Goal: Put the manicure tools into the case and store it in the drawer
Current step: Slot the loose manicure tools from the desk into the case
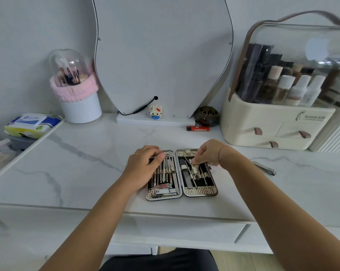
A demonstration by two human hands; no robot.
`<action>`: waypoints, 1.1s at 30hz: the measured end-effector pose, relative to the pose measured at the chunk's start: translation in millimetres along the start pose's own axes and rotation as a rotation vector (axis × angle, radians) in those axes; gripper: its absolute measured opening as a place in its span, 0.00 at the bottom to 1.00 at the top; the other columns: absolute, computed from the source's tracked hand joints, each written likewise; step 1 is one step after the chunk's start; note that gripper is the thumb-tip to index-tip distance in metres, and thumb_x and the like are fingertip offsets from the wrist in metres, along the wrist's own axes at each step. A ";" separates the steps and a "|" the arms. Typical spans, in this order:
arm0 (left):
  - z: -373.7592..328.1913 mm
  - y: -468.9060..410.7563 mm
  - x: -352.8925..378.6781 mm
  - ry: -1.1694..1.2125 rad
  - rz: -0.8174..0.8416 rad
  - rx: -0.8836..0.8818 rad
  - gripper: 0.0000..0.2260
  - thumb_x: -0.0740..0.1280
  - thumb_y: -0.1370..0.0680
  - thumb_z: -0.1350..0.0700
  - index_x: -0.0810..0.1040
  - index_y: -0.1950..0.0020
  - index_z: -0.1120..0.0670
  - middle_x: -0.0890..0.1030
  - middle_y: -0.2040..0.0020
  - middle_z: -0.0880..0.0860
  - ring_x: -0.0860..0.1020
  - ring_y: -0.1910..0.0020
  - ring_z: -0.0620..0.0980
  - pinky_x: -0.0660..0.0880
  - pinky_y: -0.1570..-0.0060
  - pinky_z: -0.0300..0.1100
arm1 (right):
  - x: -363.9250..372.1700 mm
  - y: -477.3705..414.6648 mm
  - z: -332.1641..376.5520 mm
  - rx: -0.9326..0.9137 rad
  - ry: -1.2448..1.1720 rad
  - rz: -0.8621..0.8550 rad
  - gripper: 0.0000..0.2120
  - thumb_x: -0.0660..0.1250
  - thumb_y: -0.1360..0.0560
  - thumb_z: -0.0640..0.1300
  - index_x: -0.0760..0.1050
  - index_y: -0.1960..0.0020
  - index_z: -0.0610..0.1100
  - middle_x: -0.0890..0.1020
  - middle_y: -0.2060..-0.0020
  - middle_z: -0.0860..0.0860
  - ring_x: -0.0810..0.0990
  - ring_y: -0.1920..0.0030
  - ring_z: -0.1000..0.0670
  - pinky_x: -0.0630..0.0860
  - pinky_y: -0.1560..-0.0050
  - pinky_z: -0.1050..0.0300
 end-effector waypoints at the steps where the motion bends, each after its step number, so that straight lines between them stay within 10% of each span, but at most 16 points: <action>1: 0.2 0.0 -0.2 0.004 0.002 -0.003 0.14 0.58 0.21 0.44 0.78 0.42 0.48 0.74 0.35 0.45 0.69 0.34 0.47 0.62 0.35 0.45 | 1.1 1.2 -1.0 -0.016 -0.012 -0.016 0.08 0.76 0.34 0.46 0.78 0.67 0.46 0.77 0.70 0.51 0.73 0.67 0.52 0.72 0.59 0.57; 11: -0.9 0.9 -0.6 0.008 0.041 0.016 0.19 0.56 0.21 0.42 0.79 0.40 0.50 0.73 0.38 0.40 0.69 0.36 0.42 0.62 0.32 0.45 | -43.8 28.7 -70.2 -0.088 -0.177 -0.600 0.04 0.73 0.32 0.42 0.81 0.59 0.42 0.79 0.66 0.47 0.75 0.63 0.49 0.68 0.59 0.61; 29: 4.9 -1.5 1.2 0.041 0.038 0.003 0.24 0.53 0.23 0.38 0.80 0.43 0.50 0.73 0.38 0.40 0.69 0.38 0.40 0.63 0.37 0.40 | -31.3 20.0 -58.1 -0.156 0.097 -0.319 0.09 0.72 0.30 0.44 0.76 0.68 0.48 0.75 0.72 0.54 0.71 0.68 0.54 0.66 0.68 0.63; 33: 5.5 -2.0 1.4 0.046 0.034 -0.003 0.22 0.54 0.22 0.39 0.80 0.43 0.51 0.73 0.38 0.40 0.69 0.38 0.41 0.63 0.36 0.41 | -28.5 16.3 -45.6 -0.082 0.361 -0.189 0.12 0.64 0.24 0.45 0.78 0.58 0.37 0.82 0.58 0.43 0.79 0.56 0.43 0.73 0.56 0.54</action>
Point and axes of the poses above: each hand's wrist, its own y-axis away from the middle knuckle, its own x-axis out of the palm, z = x × y, the point moved 3 cm from there along -y, towards the middle knuckle
